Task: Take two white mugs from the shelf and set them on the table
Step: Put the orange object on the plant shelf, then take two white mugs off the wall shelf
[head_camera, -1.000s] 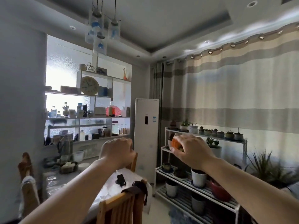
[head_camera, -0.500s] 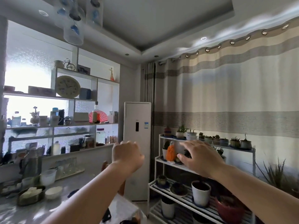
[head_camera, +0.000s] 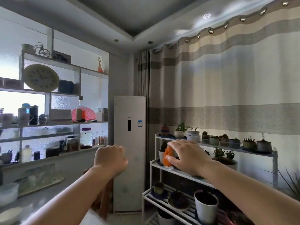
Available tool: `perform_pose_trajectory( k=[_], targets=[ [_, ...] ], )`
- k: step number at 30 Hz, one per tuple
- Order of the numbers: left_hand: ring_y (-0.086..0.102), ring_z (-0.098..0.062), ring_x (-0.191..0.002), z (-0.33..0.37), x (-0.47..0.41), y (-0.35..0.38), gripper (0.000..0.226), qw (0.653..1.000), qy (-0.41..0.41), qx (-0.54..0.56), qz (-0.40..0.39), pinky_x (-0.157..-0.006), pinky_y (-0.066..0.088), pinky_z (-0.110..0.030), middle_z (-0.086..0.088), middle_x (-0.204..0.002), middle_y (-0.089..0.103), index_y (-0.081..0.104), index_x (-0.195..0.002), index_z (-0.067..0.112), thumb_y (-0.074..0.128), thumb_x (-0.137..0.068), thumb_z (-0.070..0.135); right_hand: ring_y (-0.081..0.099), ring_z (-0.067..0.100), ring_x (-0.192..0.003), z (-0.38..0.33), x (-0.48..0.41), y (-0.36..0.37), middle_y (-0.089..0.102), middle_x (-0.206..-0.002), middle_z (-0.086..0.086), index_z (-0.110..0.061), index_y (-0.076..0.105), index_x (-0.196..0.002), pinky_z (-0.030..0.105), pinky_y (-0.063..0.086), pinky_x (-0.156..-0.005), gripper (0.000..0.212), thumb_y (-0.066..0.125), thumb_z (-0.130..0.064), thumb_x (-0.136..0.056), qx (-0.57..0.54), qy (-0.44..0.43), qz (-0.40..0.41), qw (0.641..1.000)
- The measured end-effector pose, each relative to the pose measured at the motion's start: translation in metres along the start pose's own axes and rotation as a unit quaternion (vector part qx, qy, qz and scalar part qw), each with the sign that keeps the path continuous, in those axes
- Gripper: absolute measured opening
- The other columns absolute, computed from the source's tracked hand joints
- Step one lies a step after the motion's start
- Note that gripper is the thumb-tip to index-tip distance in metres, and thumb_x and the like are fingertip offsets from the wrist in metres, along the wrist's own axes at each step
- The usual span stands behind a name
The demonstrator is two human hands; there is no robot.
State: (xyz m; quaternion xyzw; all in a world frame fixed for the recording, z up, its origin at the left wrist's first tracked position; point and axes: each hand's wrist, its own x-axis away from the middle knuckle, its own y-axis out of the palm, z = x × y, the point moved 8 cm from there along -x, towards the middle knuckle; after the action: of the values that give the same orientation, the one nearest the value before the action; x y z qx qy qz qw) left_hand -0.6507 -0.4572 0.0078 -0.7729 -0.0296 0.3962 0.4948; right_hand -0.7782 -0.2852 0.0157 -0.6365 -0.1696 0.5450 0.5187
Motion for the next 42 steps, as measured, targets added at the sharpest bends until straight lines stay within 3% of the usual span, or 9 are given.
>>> perform_pose_trajectory(
  k=[8,16,21,31,34,38,42],
  targets=[
    [0.064,-0.023,-0.095,0.018,-0.148,0.086,0.035,0.999,-0.032,-0.037,0.004,-0.079,0.047,-0.035,-0.003,-0.106,0.069,0.061,-0.109,0.017,0.041,-0.086,0.035,0.035,0.014,-0.138,0.092,-0.151,0.089,0.041,-0.149,-0.001,-0.02,0.034,-0.145,0.036,0.026,-0.114,0.063,0.036,-0.054,-0.092,-0.01,-0.049,0.002,0.999],
    [0.065,-0.022,-0.088,-0.023,-0.247,0.181,0.03,0.995,-0.096,-0.031,-0.007,-0.068,0.044,-0.033,-0.001,-0.098,0.07,0.061,-0.103,0.018,0.042,-0.086,0.033,0.037,0.012,-0.136,0.117,-0.283,0.188,0.046,-0.146,-0.004,-0.022,0.035,-0.145,0.035,0.024,-0.115,0.062,0.035,-0.056,-0.092,-0.046,-0.09,0.032,0.994],
    [0.065,-0.024,-0.088,-0.065,-0.317,0.25,0.037,0.991,-0.123,-0.052,-0.003,-0.073,0.05,-0.034,-0.002,-0.098,0.07,0.057,-0.115,0.018,0.042,-0.084,0.033,0.039,0.013,-0.135,0.124,-0.375,0.244,0.047,-0.145,-0.004,-0.023,0.036,-0.144,0.035,0.026,-0.114,0.063,0.035,-0.057,-0.091,-0.046,-0.109,0.045,0.992],
    [0.063,-0.026,-0.093,-0.142,-0.475,0.36,0.028,0.986,-0.149,-0.078,-0.003,-0.07,0.041,-0.034,-0.004,-0.101,0.068,0.059,-0.1,0.017,0.042,-0.086,0.035,0.039,0.013,-0.135,0.112,-0.579,0.344,0.046,-0.146,-0.004,-0.022,0.035,-0.143,0.036,0.028,-0.114,0.061,0.038,-0.055,-0.092,-0.081,-0.158,0.044,0.983],
    [0.063,-0.026,-0.094,-0.166,-0.504,0.399,0.028,0.983,-0.164,-0.084,-0.005,-0.073,0.045,-0.034,-0.003,-0.102,0.069,0.059,-0.1,0.019,0.042,-0.086,0.035,0.036,0.013,-0.137,0.107,-0.631,0.382,0.04,-0.15,-0.004,-0.022,0.033,-0.145,0.035,0.028,-0.114,0.06,0.038,-0.052,-0.093,-0.106,-0.173,0.026,0.979],
    [0.065,-0.022,-0.091,-0.214,-0.536,0.445,0.032,0.974,-0.206,-0.09,-0.006,-0.069,0.045,-0.032,0.002,-0.102,0.07,0.06,-0.105,0.028,0.042,-0.081,0.037,0.036,0.014,-0.137,0.098,-0.701,0.43,0.038,-0.151,-0.004,-0.023,0.033,-0.145,0.034,0.029,-0.111,0.06,0.04,-0.052,-0.093,-0.132,-0.193,0.029,0.972],
    [0.065,-0.022,-0.09,-0.25,-0.569,0.482,0.018,0.959,-0.254,-0.124,-0.025,-0.067,0.041,-0.031,0.001,-0.1,0.07,0.058,-0.092,0.027,0.046,-0.083,0.037,0.042,0.018,-0.133,0.081,-0.773,0.478,0.042,-0.149,-0.002,-0.022,0.035,-0.144,0.035,0.034,-0.109,0.06,0.043,-0.052,-0.093,-0.164,-0.227,0.03,0.96]
  ],
)
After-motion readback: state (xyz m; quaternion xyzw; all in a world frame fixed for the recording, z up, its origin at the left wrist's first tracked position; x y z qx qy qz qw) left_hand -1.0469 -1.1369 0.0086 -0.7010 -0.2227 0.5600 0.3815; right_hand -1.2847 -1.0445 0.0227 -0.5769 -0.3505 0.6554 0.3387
